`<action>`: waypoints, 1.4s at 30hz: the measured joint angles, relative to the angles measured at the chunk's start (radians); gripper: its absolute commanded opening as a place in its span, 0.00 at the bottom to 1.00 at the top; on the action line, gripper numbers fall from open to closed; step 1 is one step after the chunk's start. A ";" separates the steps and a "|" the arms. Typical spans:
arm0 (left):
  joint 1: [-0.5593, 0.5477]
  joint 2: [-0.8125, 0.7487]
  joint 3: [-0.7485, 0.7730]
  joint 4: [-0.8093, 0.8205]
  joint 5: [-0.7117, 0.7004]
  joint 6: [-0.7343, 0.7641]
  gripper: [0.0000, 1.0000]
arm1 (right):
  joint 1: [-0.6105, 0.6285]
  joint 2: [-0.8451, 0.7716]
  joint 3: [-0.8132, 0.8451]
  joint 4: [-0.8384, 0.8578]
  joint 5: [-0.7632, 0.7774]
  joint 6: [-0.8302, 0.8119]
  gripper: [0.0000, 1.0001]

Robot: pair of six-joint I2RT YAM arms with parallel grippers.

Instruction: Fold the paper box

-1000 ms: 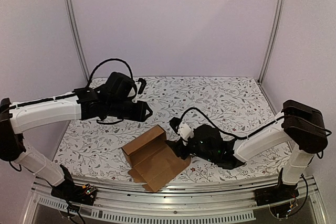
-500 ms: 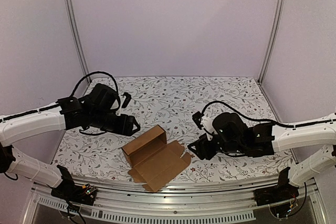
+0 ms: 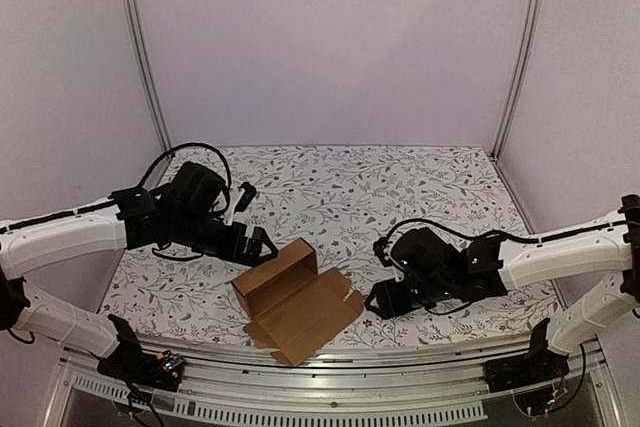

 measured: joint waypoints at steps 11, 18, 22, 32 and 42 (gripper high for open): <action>0.000 0.008 -0.001 0.001 0.008 0.000 0.99 | -0.062 0.196 0.003 0.160 -0.101 0.055 0.49; 0.000 0.009 -0.002 0.001 0.009 -0.001 1.00 | -0.081 0.286 0.014 0.285 -0.152 0.050 0.41; 0.000 0.011 -0.002 0.001 0.010 -0.001 1.00 | -0.084 0.314 0.015 0.344 -0.175 0.045 0.30; 0.000 0.021 -0.002 0.000 0.009 -0.002 1.00 | -0.084 0.322 -0.011 0.382 -0.196 0.036 0.04; 0.000 0.025 -0.002 -0.006 -0.002 -0.003 1.00 | -0.084 0.261 0.032 0.241 -0.190 -0.029 0.00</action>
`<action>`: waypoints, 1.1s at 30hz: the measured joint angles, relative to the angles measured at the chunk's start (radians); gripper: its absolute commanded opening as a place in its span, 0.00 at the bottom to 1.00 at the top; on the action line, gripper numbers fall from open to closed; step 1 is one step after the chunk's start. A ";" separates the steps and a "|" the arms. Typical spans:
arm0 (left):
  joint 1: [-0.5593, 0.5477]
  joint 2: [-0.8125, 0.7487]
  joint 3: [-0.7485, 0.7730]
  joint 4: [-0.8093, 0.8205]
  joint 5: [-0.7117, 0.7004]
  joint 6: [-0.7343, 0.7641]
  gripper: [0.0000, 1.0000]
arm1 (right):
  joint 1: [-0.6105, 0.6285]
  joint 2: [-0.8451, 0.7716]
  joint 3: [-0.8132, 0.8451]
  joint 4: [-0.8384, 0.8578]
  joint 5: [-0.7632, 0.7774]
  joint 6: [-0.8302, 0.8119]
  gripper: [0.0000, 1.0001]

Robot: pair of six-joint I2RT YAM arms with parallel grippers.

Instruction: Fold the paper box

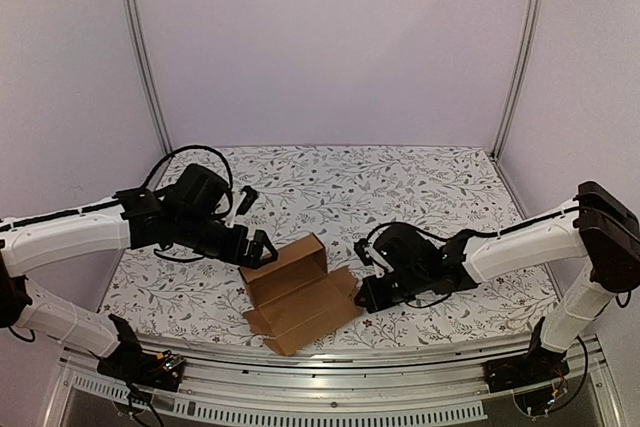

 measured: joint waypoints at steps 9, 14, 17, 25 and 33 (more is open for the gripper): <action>0.000 -0.078 0.019 -0.053 -0.032 0.002 1.00 | 0.000 -0.116 0.271 -0.401 0.080 -0.182 0.00; 0.000 -0.123 0.039 -0.075 -0.051 0.005 1.00 | 0.001 -0.138 0.453 -0.622 0.150 -0.308 0.00; 0.000 -0.144 0.045 -0.091 -0.061 0.010 0.99 | 0.003 -0.137 0.553 -0.762 0.203 -0.386 0.00; 0.000 -0.196 0.056 -0.132 -0.093 0.021 1.00 | 0.037 -0.132 0.780 -1.054 0.387 -0.582 0.00; 0.000 -0.219 0.061 -0.153 -0.110 0.024 1.00 | 0.160 -0.055 0.974 -1.234 0.625 -0.841 0.00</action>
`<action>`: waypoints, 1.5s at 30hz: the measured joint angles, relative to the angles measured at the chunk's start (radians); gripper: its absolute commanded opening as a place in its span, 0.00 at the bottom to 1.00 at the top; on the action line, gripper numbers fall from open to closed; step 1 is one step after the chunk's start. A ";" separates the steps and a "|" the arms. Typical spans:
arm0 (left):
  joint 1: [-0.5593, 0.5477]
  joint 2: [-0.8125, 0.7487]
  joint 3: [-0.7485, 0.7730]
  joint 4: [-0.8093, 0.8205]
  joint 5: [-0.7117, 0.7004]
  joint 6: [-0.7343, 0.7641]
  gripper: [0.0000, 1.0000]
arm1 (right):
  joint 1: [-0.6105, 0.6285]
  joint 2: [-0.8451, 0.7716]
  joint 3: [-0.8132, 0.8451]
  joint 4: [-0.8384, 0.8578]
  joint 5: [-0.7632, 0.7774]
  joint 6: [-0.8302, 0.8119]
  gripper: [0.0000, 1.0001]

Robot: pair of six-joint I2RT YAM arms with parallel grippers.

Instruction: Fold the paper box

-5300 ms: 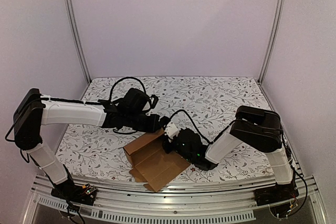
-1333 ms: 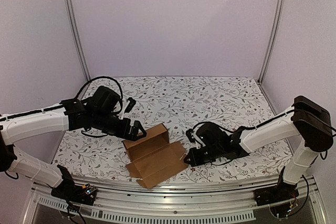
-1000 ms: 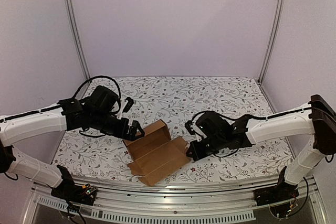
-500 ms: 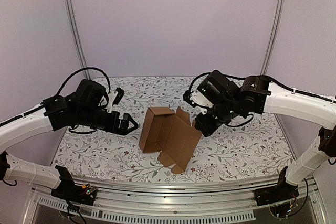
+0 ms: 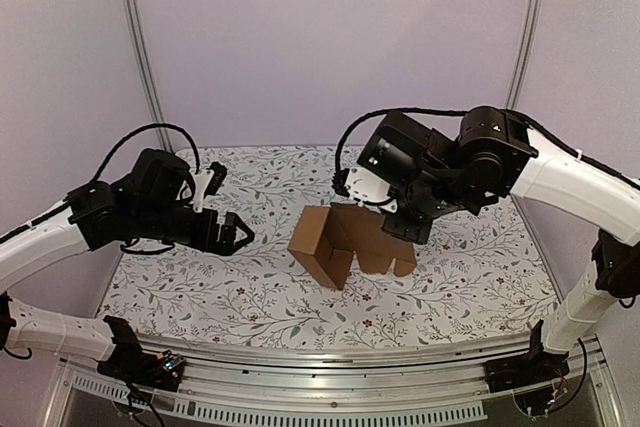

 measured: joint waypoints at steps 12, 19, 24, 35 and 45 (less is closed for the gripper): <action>0.000 -0.053 0.001 -0.025 -0.003 -0.002 1.00 | 0.074 0.243 0.360 -0.077 0.322 -0.217 0.00; 0.000 -0.064 0.001 -0.029 -0.003 -0.006 1.00 | 0.096 0.326 0.378 -0.080 0.408 -0.258 0.00; 0.000 -0.070 0.001 -0.032 -0.003 -0.007 1.00 | 0.097 0.317 0.347 -0.079 0.430 -0.291 0.00; 0.000 -0.077 0.000 -0.032 -0.003 -0.016 1.00 | 0.101 0.233 0.188 -0.086 0.432 -0.348 0.00; 0.000 -0.055 0.000 -0.031 -0.003 -0.024 1.00 | 0.101 0.181 0.154 -0.087 0.397 -0.360 0.00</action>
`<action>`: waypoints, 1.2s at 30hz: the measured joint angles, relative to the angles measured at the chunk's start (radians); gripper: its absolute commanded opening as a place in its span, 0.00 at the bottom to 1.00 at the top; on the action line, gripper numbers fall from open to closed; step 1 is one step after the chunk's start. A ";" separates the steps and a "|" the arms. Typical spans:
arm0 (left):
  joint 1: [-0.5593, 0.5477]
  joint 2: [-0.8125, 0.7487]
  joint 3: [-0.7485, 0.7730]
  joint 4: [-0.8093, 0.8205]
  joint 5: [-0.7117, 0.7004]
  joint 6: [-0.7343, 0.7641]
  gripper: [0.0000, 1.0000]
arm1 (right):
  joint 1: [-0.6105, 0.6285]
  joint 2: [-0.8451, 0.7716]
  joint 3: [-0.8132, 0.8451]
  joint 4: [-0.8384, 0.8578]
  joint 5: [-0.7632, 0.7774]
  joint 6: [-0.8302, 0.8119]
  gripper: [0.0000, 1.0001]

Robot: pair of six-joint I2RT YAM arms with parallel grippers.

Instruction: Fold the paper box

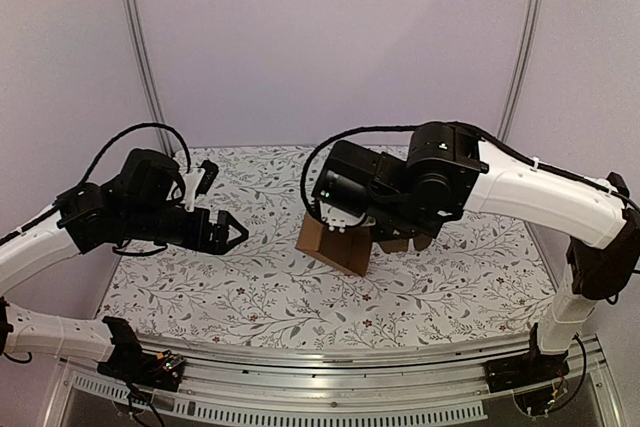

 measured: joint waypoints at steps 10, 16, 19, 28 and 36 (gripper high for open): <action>0.000 -0.011 -0.015 0.005 0.000 -0.011 0.99 | -0.001 0.072 0.000 0.001 -0.047 -0.047 0.21; 0.000 -0.028 -0.032 0.005 0.000 -0.011 1.00 | -0.002 0.110 0.043 0.000 -0.058 -0.092 0.35; 0.000 -0.035 -0.032 0.005 0.000 -0.011 1.00 | -0.002 0.126 0.066 0.001 -0.058 -0.119 0.39; 0.000 -0.038 -0.050 0.007 0.001 -0.012 1.00 | -0.006 0.159 0.104 0.001 -0.053 -0.204 0.57; 0.000 -0.037 -0.066 0.011 0.004 -0.012 1.00 | -0.039 0.164 0.112 0.086 -0.049 -0.269 0.66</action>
